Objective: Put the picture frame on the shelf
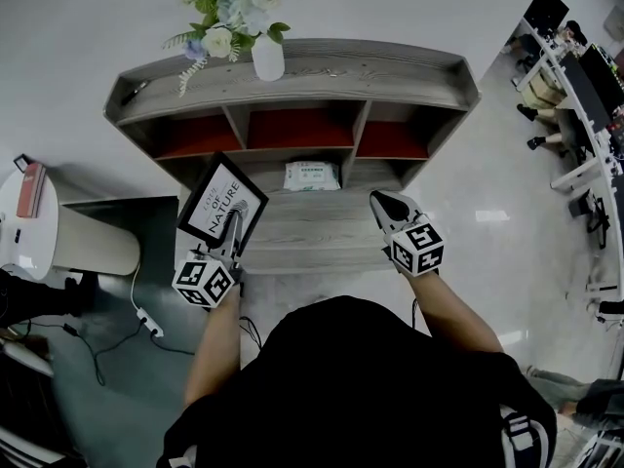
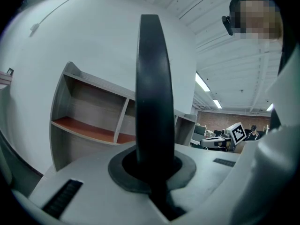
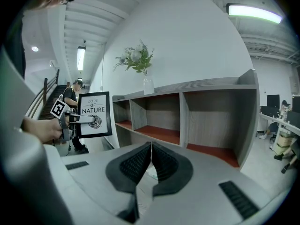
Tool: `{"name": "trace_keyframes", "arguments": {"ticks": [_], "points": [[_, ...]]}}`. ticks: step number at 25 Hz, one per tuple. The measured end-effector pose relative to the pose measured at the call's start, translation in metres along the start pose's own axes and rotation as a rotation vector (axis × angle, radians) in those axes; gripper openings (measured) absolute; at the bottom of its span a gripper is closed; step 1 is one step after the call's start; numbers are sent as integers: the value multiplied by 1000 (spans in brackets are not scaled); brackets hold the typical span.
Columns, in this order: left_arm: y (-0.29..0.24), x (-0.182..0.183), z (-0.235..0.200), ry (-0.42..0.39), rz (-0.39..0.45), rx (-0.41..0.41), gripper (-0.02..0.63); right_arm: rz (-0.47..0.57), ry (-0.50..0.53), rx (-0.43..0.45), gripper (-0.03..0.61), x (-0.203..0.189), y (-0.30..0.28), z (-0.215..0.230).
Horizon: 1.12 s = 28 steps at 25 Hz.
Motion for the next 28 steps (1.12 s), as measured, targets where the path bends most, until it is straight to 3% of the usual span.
{"name": "trace_keyframes", "arguments": {"ticks": [16,28], "points": [[1,3,-10,1,4,0,28,-5,-5,19,17,-4,-11,-14],[-12,-8,-2,16,-15,-18,28,-45,-19,-15,16,-18,4,1]]}}
Point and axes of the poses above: the fingertips, and each gripper's own axes: y backward along the fingers, z to its right, x out of its top, the point moved 1 cm from there along y, backward along the fingers, and after that the axes turned 14 degrees about z, right-handed, at the moved point
